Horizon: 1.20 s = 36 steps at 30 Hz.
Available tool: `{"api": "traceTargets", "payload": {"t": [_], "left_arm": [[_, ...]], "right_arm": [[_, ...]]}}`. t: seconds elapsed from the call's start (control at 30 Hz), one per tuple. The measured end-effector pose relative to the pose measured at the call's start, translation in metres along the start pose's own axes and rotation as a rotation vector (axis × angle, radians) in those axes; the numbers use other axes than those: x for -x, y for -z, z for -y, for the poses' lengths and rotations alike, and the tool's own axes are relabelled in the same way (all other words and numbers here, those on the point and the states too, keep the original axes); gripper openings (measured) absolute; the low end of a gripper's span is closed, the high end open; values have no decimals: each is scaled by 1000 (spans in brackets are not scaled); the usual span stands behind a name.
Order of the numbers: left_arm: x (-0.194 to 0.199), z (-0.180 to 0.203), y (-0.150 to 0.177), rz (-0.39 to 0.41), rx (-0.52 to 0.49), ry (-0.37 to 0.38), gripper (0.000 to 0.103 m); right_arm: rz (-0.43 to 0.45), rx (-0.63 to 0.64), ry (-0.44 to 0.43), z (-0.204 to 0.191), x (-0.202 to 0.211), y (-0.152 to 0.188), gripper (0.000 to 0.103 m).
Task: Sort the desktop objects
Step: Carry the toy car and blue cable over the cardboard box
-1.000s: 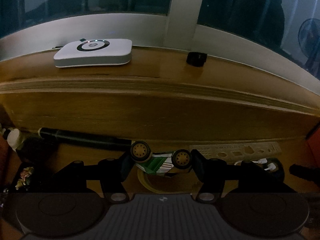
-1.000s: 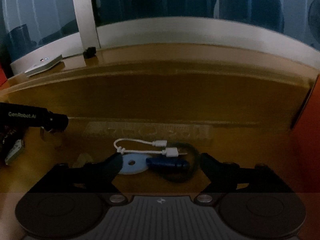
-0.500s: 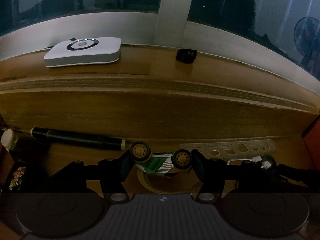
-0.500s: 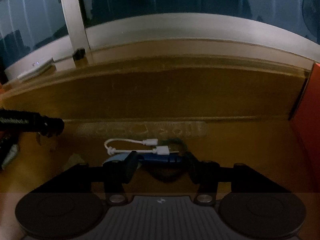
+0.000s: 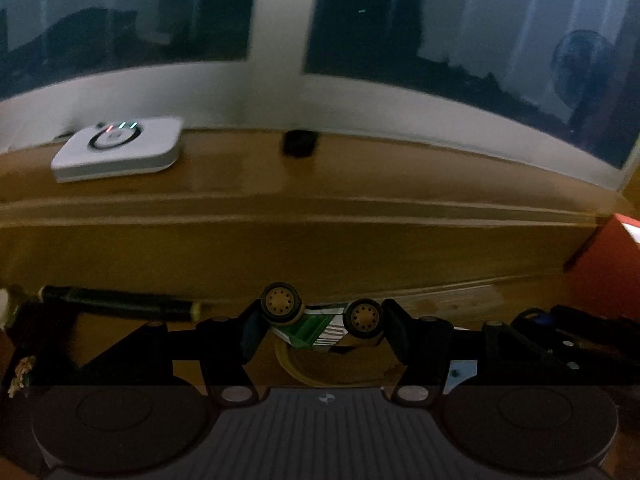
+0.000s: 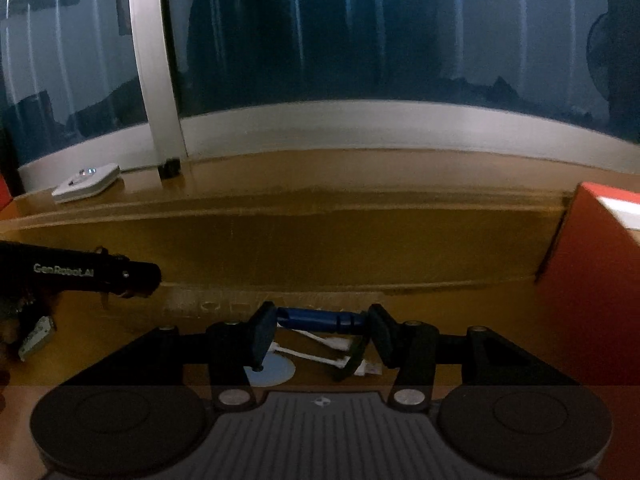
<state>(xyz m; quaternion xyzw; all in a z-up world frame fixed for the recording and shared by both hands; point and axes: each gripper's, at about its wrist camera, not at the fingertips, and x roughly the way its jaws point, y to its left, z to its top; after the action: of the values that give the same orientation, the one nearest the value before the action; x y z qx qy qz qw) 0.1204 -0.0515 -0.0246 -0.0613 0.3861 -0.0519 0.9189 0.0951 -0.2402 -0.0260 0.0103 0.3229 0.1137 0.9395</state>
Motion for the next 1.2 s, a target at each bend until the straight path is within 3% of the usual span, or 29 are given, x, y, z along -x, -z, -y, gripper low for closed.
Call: {"api": "traceTargets", "payload": {"t": [0.77, 1.2], "left_arm": [[68, 96, 1, 126, -199, 189, 61], [83, 146, 5, 150, -269, 275, 61]], "right_arm": [[264, -13, 158, 31, 138, -12, 52], [314, -52, 234, 61, 187, 0, 52]]}}
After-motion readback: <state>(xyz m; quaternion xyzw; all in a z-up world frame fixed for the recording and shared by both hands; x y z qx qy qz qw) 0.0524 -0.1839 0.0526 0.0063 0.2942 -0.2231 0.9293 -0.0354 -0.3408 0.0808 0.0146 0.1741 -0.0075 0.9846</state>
